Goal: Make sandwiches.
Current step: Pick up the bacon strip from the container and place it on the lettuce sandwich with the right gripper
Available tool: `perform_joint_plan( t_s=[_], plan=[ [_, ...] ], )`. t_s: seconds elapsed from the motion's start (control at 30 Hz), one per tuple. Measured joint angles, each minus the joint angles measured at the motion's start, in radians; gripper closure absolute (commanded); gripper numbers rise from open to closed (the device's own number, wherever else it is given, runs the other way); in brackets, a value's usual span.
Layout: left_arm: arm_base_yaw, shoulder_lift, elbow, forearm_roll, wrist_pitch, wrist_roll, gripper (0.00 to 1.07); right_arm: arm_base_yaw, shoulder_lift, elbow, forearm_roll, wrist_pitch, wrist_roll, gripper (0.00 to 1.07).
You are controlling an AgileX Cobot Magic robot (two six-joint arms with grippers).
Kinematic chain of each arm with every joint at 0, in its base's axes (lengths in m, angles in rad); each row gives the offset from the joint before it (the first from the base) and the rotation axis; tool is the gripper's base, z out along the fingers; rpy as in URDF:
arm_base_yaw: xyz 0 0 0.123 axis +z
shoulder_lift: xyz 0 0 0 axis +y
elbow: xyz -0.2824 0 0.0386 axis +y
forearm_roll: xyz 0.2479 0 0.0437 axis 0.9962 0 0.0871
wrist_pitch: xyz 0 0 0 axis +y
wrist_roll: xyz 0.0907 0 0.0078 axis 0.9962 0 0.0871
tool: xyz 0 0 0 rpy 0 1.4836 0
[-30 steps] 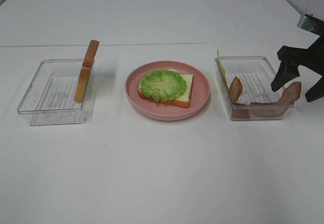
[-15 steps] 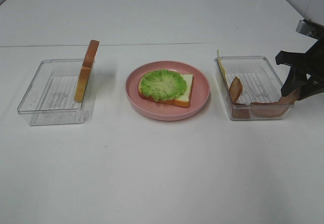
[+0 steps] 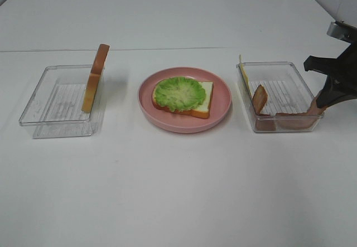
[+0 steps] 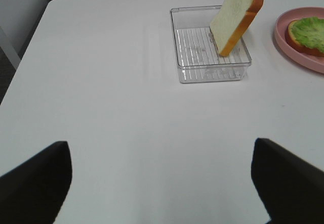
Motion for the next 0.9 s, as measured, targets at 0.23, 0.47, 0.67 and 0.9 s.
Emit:
perform_joint_plan(
  t_s=[0.23, 0.47, 0.67, 0.9],
  plan=[
    [0.0, 0.0, 0.0, 0.0, 0.0, 0.0, 0.18, 0.0, -0.069, 0.0, 0.037, 0.007, -0.004, 1.07],
    [0.0, 0.0, 0.0, 0.0, 0.0, 0.0, 0.18, 0.048, -0.188, -0.008, 0.088, 0.039, -0.029, 1.07],
    [0.0, 0.0, 0.0, 0.0, 0.0, 0.0, 0.18, 0.177, -0.248, -0.074, 0.086, 0.068, -0.025, 1.07],
    [0.0, 0.0, 0.0, 0.0, 0.0, 0.0, 0.18, 0.356, -0.251, -0.136, 0.081, 0.067, 0.012, 1.07]
  ],
)
